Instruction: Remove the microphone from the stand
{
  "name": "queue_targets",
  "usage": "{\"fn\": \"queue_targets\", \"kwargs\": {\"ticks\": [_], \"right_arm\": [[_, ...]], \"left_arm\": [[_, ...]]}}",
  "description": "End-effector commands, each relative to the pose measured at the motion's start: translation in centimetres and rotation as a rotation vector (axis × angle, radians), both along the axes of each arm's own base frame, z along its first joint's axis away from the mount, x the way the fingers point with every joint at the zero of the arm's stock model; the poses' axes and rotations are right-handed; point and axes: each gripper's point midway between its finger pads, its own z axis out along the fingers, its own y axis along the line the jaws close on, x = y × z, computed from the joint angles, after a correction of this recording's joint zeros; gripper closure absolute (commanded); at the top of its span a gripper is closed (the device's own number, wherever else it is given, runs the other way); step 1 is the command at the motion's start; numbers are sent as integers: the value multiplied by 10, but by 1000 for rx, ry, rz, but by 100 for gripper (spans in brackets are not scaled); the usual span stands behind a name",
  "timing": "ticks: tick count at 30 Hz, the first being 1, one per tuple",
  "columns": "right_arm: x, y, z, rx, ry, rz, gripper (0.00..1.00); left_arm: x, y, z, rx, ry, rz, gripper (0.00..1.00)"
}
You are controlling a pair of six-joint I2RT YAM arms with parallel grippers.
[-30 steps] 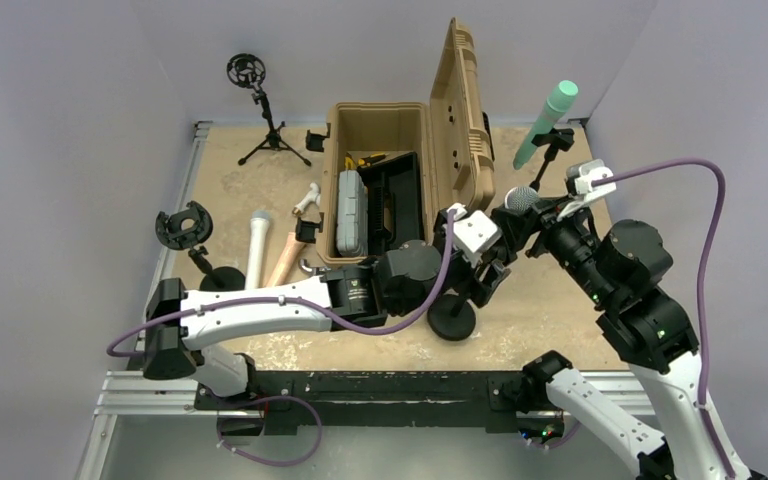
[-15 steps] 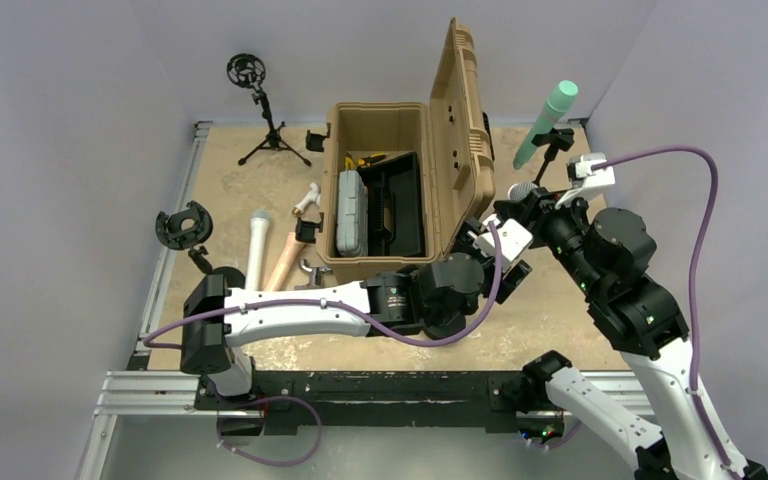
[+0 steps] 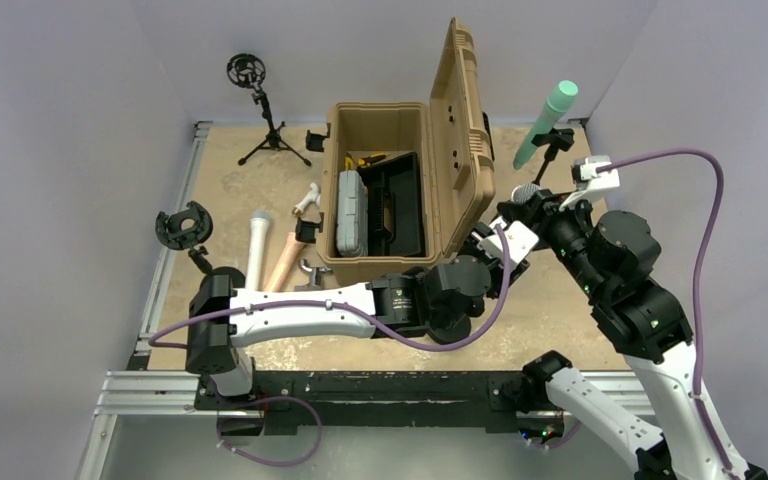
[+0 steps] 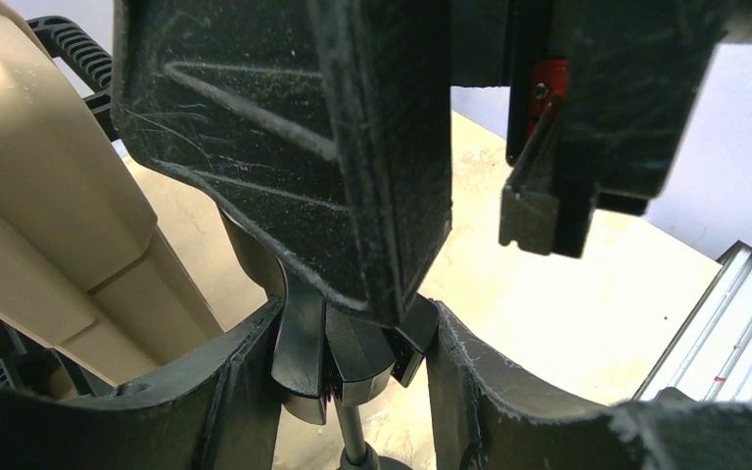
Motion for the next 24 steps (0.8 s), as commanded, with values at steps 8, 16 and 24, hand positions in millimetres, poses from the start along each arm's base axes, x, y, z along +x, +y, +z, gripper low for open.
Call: {"fn": "queue_targets", "kwargs": {"ticks": [8,16,24], "right_arm": [[-11,-3,71,113,-204,13,100],[-2,-6,58,205,-77,-69,100],[4,-9,46,239,-34,-122,100]], "left_arm": [[-7,19,7,-55,-8,-40,100],[9,22,14,-52,-43,65,37],[16,11,16,-36,-64,107,35]]}}
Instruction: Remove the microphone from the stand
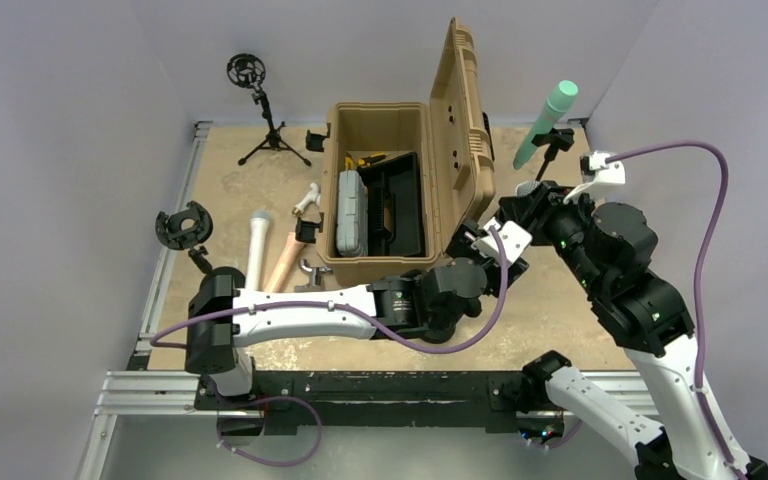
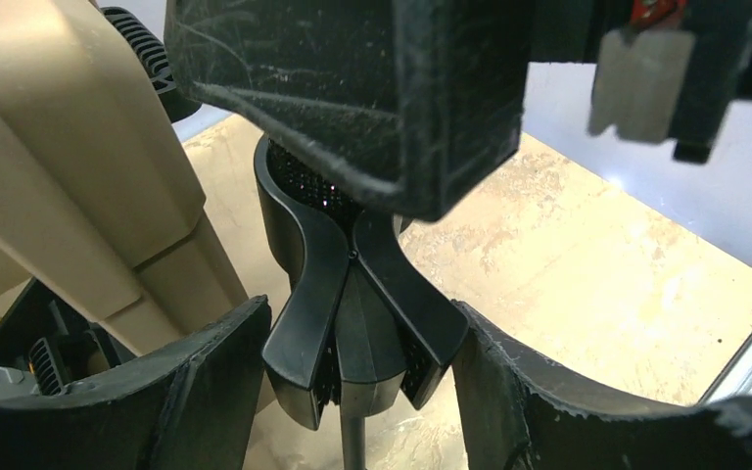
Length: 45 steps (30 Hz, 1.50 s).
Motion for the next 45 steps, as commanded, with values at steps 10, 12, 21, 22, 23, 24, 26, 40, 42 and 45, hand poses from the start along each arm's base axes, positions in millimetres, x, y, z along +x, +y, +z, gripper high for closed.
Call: {"fn": "queue_targets", "kwargs": {"ticks": [10,12,21,22,23,24,26,40,42,45], "right_arm": [[-1,-3,45,147,-125,-31,100],[-1,-4,43,136,-129,-38,100],[-13,-19,90,107,-289,-51,100],[-13,-23,97,97,-306,-70,100],[-16,-29,105,91,-327,-90,100],[-20,-36,118,91,-359,-112,100],[-29,-42,140,99,-414,-121,100],[-26,18,135,-21,-508,201,100],[-27,25,119,-46,-494,244,100],[-35,33,107,-78,-509,308,100]], "left_arm": [[7,-9,28,-23,-27,31,100],[6,-4,26,-30,-22,26,100],[-7,22,4,-82,10,-35,100],[-9,23,4,-90,8,-50,100],[-10,25,3,-97,7,-60,100],[-12,26,1,-104,8,-70,100],[-12,28,-4,-98,12,-69,100],[-20,20,13,-134,30,-167,100],[-22,17,10,-138,19,-194,100],[-21,15,0,-153,13,-203,100]]}}
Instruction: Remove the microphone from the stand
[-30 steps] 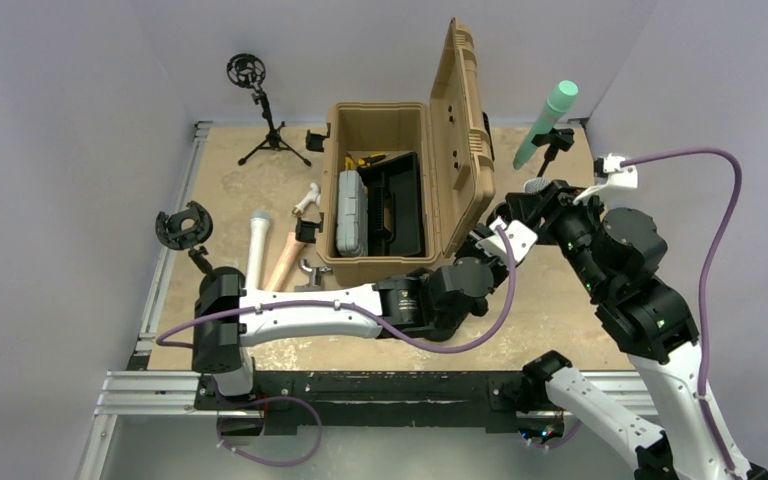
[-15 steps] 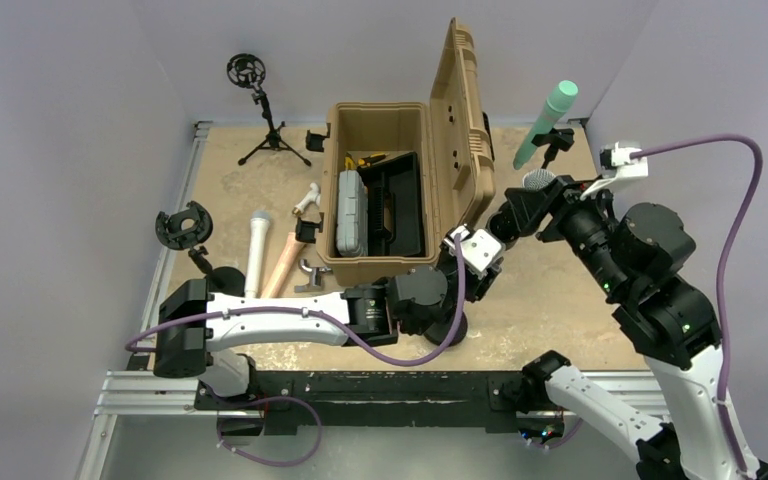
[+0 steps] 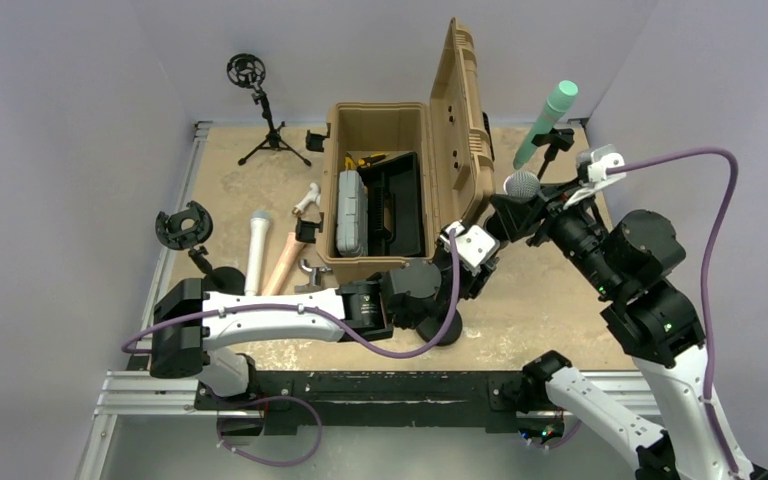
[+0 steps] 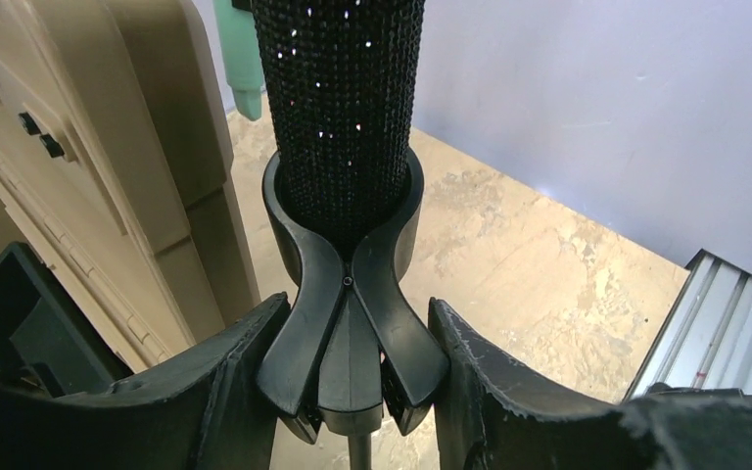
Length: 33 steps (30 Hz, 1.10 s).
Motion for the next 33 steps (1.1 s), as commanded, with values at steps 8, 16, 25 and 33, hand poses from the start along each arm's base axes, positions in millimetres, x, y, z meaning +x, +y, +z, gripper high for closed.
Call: {"fn": "queue_targets", "kwargs": {"ticks": [8,16,25,33], "right_arm": [[-36,12,42,22,-298,167,100],[-38,14,43,29,-303,181,100],[-39,14,40,31,-295,184,100],[-39,11,49,39,-311,166,100]], "left_arm": [[1,4,-10,-47,34,5,47],[5,-1,-8,-48,61,24,40],[5,-4,-6,-34,65,18,45],[9,6,-19,11,77,35,100]]}}
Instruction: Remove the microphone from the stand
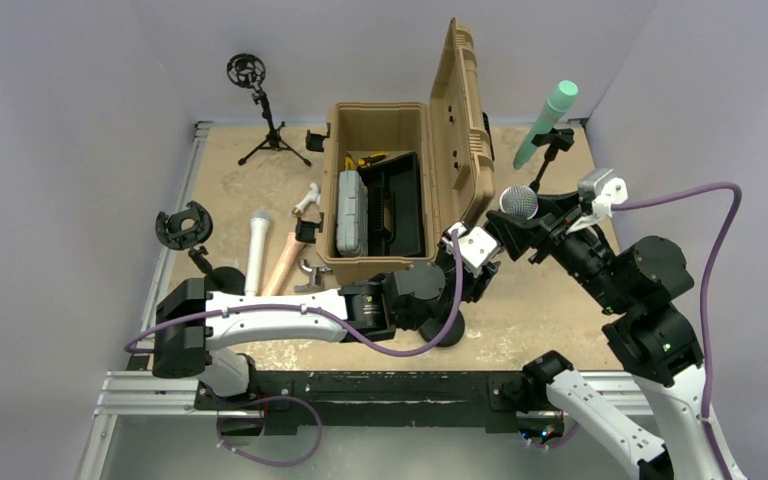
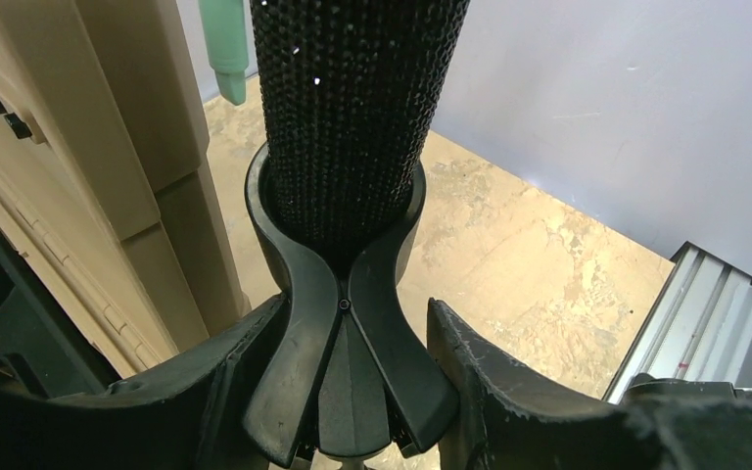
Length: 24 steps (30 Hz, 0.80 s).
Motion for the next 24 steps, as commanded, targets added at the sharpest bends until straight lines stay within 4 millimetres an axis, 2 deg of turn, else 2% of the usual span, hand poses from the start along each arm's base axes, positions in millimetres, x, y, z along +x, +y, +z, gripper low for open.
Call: {"fn": "queue_targets", "kwargs": {"ticks": [1,6,8,10,12,13,15,17,19,24], "right_arm": [[-18,-3,58,103,-168,31,100],[-34,-5,100,150,-255,64,100],[-37,-6,111,143,-278,70,100],[-36,-5,111,126,-284,69,100],[-29,-4,103,110,-263,52,100],[-25,-4,97,102,-243,44,100],[-21,-3,85,91,-214,41,100],[-20,-3,76,91,-196,37,100],[-20,-3,69,94,-182,37,100],[-18,-1,65,97,-173,42,100]], "left_arm": [[10,10,-6,2,44,39,100],[6,9,-19,22,62,11,100],[4,9,-21,29,67,0,100],[2,9,-19,23,68,-14,100],[1,9,-13,17,55,-29,100],[1,10,-10,10,51,-26,97],[3,14,-1,-18,44,-9,67],[5,16,5,-41,36,4,50],[5,16,10,-48,32,7,45],[4,14,14,-56,40,-4,44]]}}
